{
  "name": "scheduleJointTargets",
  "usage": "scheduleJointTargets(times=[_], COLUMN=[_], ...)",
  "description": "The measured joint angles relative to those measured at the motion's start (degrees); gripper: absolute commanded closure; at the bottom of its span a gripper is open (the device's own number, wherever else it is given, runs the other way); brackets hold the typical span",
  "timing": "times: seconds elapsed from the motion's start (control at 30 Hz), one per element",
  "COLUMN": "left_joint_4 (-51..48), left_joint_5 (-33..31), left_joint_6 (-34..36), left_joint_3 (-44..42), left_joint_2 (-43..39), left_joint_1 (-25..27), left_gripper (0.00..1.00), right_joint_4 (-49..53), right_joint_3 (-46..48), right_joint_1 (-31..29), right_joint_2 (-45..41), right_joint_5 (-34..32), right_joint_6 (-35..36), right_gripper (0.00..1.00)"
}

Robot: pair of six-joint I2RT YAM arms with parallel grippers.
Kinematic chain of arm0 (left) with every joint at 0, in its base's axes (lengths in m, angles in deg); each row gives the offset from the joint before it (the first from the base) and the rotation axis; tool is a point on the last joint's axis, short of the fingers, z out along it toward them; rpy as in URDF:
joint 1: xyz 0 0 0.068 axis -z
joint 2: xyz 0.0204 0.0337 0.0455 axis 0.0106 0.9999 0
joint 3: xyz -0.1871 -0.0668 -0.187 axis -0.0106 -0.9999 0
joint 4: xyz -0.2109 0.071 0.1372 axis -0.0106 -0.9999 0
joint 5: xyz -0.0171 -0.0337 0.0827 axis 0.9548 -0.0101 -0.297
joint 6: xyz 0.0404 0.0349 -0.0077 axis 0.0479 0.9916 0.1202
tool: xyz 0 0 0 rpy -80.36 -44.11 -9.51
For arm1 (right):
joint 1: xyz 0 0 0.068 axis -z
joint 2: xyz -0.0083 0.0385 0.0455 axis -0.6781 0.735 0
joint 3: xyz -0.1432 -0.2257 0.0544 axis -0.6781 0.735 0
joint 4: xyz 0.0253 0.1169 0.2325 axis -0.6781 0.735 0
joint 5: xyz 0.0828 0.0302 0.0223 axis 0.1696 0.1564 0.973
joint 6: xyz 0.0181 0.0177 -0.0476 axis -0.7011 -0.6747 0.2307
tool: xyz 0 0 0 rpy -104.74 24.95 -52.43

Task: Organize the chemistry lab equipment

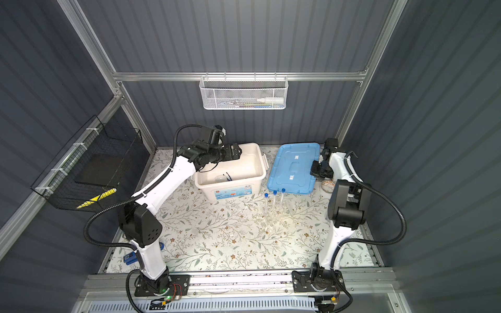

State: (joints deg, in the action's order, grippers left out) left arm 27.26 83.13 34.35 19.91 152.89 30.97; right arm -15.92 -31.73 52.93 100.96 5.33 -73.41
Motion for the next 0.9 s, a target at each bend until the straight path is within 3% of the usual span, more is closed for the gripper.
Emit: scheduleJointTargets(times=[0.47, 0.9], left_joint_4=[1.55, 8.48], left_joint_5=[9.6, 20.26], left_joint_6=[-0.55, -5.25], left_joint_3=[6.71, 9.03], left_joint_2=[7.5, 10.25], left_joint_1=[0.0, 0.13], left_gripper=[0.0, 0.0], right_joint_4=[3.82, 5.18], right_joint_3=[-6.69, -6.99], right_joint_1=[3.1, 4.15], right_joint_2=[-8.39, -11.41], right_joint_5=[4.04, 9.38], right_joint_6=[-2.71, -4.17], right_gripper=[1.0, 1.0])
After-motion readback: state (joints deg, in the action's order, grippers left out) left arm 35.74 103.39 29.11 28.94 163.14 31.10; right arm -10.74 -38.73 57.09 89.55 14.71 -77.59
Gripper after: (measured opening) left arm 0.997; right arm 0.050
